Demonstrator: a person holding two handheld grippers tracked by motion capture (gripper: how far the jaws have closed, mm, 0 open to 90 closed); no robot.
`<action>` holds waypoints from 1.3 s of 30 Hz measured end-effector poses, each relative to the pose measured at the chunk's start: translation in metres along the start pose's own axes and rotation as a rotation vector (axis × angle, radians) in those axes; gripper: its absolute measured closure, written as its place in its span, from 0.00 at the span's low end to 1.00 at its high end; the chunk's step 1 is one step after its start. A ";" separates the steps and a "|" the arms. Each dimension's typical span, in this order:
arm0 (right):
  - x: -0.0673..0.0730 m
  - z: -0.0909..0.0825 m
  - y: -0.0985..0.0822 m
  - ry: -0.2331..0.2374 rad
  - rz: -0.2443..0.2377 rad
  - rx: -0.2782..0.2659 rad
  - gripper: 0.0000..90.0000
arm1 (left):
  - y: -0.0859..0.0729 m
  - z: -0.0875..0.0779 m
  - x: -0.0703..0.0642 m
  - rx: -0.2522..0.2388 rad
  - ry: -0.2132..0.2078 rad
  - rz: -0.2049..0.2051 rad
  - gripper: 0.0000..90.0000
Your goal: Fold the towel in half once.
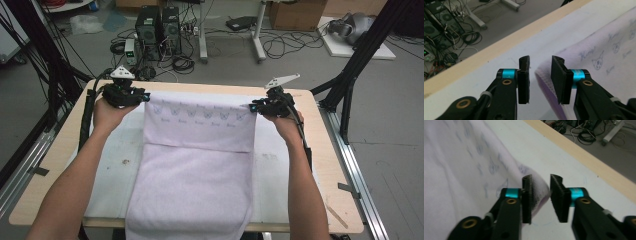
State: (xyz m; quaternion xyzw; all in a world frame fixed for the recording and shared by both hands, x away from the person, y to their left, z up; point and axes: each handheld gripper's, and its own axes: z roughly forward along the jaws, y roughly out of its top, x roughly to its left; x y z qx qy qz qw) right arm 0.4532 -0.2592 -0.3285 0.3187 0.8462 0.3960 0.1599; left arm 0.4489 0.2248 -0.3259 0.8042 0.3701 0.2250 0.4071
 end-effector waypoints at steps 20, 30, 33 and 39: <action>0.047 0.015 -0.080 0.128 -0.001 0.051 0.70 | -0.094 0.013 -0.032 0.047 -0.198 0.038 0.67; 0.060 0.040 -0.103 0.185 0.012 0.131 0.70 | -0.107 0.034 -0.048 0.108 -0.242 0.073 0.71; 0.060 0.044 -0.103 0.176 0.009 0.134 0.76 | -0.109 0.039 -0.051 0.129 -0.218 0.085 0.79; 0.060 0.041 -0.101 0.176 -0.016 0.145 0.96 | -0.106 0.037 -0.051 0.135 -0.207 0.097 0.96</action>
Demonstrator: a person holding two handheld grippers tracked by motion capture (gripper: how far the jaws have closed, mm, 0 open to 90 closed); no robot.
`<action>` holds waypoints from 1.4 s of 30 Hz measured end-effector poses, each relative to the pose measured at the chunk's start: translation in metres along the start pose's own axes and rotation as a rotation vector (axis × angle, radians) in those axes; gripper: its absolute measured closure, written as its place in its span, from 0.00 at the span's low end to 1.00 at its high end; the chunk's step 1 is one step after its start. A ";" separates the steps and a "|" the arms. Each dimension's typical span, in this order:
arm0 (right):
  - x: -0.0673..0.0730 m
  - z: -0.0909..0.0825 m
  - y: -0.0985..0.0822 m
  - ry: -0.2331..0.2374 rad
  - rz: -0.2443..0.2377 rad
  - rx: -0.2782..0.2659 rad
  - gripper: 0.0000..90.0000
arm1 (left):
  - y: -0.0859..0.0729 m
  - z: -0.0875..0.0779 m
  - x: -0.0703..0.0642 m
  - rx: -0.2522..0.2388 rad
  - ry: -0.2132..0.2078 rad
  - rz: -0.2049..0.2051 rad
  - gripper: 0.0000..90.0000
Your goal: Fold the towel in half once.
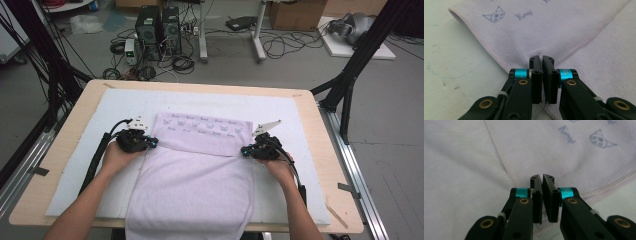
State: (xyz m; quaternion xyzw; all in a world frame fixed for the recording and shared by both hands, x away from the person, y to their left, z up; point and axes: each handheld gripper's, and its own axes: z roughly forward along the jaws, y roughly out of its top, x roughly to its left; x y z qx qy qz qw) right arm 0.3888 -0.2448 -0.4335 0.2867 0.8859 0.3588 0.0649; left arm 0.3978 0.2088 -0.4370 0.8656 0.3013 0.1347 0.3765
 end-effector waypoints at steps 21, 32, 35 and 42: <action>0.034 -0.068 0.002 0.012 -0.078 -0.145 0.97 | 0.007 -0.075 -0.035 -0.149 -0.034 0.050 0.96; 0.094 -0.084 -0.041 0.178 -0.133 -0.148 0.89 | -0.046 -0.108 -0.088 -0.136 -0.088 0.109 0.76; 0.096 -0.076 -0.042 0.146 -0.154 -0.111 0.84 | -0.050 -0.099 -0.083 -0.115 -0.083 0.091 0.72; 0.080 -0.048 -0.048 0.117 -0.102 -0.105 0.71 | -0.052 -0.065 -0.077 -0.061 -0.121 0.088 0.71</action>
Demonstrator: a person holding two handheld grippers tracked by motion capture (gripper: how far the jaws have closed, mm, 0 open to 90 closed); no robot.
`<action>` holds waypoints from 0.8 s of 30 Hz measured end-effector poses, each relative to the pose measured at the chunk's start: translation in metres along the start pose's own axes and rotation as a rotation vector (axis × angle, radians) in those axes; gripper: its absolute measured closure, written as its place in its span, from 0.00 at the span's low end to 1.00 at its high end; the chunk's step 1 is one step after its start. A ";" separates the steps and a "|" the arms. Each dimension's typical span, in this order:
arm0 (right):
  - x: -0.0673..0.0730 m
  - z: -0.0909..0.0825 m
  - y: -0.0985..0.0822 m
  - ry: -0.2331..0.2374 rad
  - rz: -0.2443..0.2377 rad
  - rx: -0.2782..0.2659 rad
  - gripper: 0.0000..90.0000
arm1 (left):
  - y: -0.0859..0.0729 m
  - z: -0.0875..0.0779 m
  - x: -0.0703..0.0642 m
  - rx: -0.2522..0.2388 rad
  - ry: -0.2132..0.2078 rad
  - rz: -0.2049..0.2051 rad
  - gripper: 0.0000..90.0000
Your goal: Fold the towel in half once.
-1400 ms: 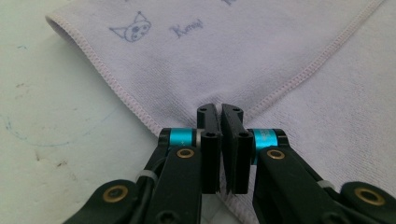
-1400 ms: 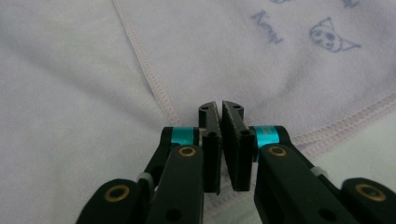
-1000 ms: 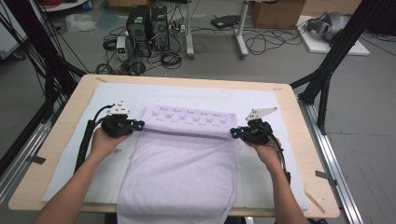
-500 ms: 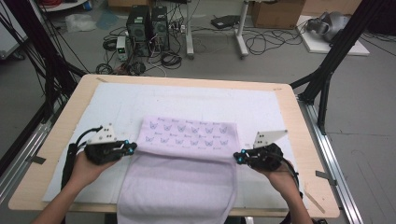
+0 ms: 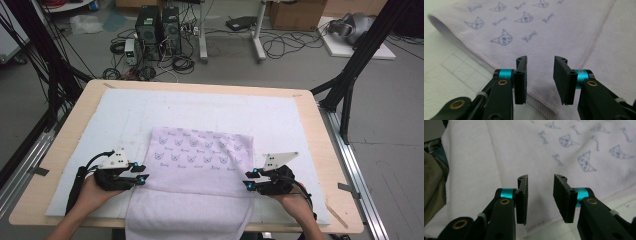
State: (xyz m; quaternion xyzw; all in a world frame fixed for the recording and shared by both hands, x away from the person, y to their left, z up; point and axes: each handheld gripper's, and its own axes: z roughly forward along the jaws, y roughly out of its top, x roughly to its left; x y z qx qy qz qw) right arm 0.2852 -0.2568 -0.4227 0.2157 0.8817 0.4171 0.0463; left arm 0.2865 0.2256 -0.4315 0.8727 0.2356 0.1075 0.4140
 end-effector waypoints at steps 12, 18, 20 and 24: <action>-0.002 0.007 -0.012 -0.008 0.003 0.050 0.97 | 0.003 0.002 -0.003 0.007 0.003 0.014 0.96; 0.003 -0.012 0.004 -0.032 -0.028 -0.002 0.97 | 0.015 -0.019 -0.007 -0.047 0.018 0.016 0.97; 0.006 -0.021 0.009 -0.034 -0.035 -0.028 0.97 | 0.019 -0.029 -0.010 -0.068 0.022 0.022 0.97; 0.020 -0.038 0.015 -0.039 -0.068 -0.051 0.97 | 0.022 -0.047 -0.022 -0.089 0.017 0.036 0.97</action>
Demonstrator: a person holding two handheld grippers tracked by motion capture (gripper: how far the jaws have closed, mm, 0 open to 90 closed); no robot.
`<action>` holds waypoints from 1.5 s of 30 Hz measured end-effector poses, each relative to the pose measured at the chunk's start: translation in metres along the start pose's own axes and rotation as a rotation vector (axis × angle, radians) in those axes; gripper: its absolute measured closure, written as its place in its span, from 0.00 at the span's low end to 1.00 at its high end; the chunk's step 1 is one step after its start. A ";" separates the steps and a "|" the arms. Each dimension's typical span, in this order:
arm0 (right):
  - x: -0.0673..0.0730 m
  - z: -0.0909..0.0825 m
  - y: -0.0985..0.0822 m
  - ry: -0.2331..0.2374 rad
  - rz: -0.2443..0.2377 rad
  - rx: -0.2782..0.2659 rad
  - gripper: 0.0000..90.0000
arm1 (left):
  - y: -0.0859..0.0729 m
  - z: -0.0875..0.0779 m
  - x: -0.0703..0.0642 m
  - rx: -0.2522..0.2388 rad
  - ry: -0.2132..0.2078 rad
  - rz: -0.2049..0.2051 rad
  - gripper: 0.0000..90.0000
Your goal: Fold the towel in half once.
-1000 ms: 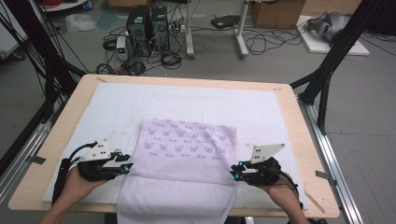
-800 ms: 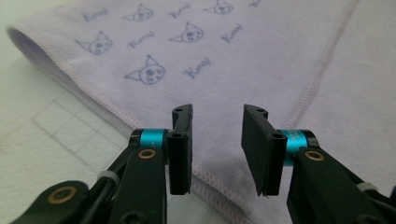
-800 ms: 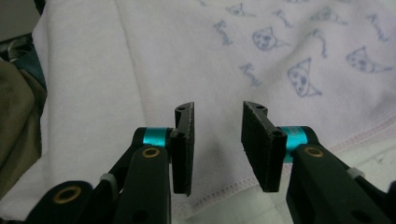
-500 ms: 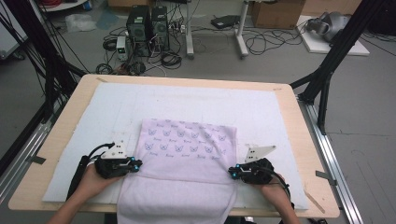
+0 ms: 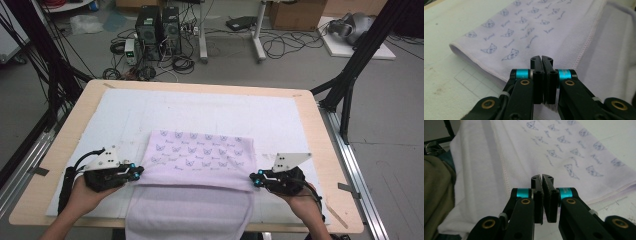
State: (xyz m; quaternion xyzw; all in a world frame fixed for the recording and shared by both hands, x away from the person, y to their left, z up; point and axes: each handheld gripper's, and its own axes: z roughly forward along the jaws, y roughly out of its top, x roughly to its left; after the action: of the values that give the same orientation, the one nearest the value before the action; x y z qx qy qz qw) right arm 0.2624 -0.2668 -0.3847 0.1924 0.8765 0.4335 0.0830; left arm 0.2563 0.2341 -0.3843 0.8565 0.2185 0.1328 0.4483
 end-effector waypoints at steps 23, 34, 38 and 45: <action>-0.030 0.015 -0.003 -0.014 0.101 -0.033 0.65 | -0.004 0.023 0.027 0.012 0.069 -0.040 0.65; -0.107 0.046 0.010 -0.092 0.208 0.027 0.47 | 0.007 0.070 0.098 0.005 0.165 -0.197 0.51; -0.121 0.059 0.001 -0.082 0.247 0.049 0.41 | 0.002 0.085 0.111 0.042 0.133 -0.255 0.44; -0.124 0.080 -0.005 -0.038 0.261 0.119 0.55 | -0.002 0.106 0.111 0.130 0.114 -0.237 0.59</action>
State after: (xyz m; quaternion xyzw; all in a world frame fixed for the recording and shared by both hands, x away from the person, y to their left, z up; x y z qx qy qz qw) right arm 0.3996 -0.2621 -0.4398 0.3176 0.8663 0.3842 0.0311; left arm 0.3975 0.2146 -0.4424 0.8429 0.3515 0.1131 0.3913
